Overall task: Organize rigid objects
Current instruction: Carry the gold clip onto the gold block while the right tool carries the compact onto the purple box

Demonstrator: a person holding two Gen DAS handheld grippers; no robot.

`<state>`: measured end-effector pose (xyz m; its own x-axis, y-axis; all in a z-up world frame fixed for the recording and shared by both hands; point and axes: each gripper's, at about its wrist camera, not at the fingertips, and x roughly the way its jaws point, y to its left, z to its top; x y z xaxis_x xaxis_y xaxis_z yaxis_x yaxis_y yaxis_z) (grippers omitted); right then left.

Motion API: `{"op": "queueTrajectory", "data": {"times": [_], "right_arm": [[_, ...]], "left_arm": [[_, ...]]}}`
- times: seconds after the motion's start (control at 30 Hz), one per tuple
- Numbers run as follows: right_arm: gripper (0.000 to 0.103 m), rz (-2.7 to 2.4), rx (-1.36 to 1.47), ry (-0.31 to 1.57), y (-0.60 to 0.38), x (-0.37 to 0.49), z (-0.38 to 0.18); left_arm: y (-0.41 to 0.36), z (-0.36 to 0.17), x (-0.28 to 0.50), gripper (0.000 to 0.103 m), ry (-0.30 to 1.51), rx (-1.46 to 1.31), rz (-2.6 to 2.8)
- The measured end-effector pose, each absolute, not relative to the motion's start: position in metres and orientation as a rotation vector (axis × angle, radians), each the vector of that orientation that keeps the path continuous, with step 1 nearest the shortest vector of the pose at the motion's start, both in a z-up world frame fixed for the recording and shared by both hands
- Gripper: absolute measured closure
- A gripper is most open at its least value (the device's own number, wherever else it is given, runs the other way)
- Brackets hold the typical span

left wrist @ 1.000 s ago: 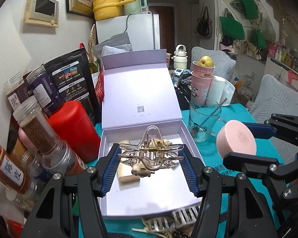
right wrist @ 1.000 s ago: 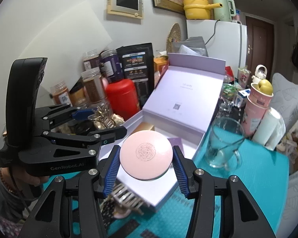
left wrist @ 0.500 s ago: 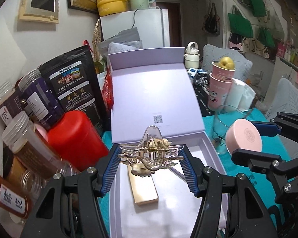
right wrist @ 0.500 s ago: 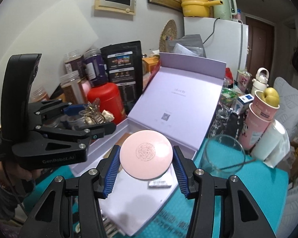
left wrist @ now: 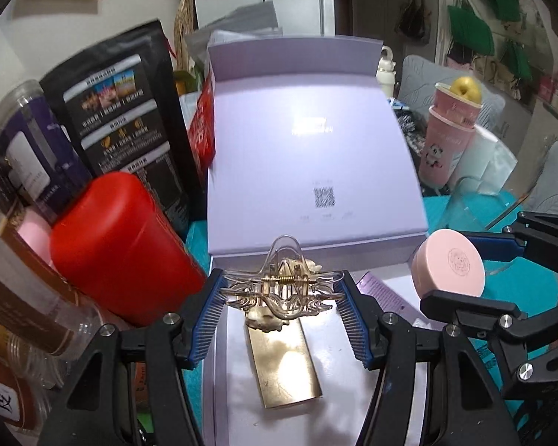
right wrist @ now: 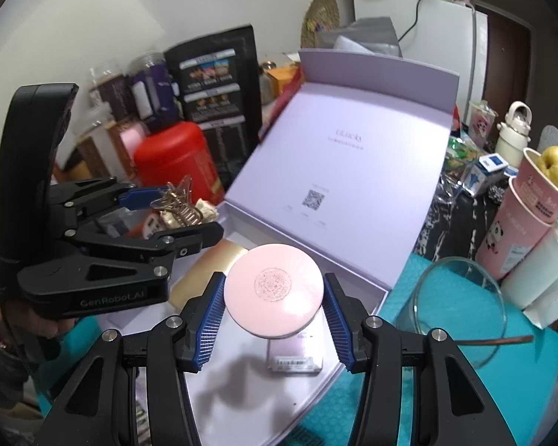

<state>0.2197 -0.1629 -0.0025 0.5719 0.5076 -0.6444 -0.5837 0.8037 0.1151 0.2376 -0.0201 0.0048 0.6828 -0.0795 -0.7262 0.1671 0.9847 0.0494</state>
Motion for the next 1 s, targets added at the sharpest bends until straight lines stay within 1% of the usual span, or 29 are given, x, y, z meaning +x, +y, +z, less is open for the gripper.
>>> {"op": "queueTrajectory", "data": {"times": [0.33,0.53,1.0], "right_arm": [[0.052,0.660,-0.081,0.844,-0.162,0.242,-0.034],[0.052,0.630,-0.077,0.877,-0.166,0.250,-0.043],[0.052,0.631,-0.054,0.928,-0.154,0.268,-0.055]], "left_arm": [[-0.019,-0.027,0.251,0.044,0.914,0.102,-0.152],[-0.023,-0.042,0.258,0.044,0.963,0.110,-0.147],[-0.025,-0.051,0.264,0.044,0.962,0.130,-0.111]]}}
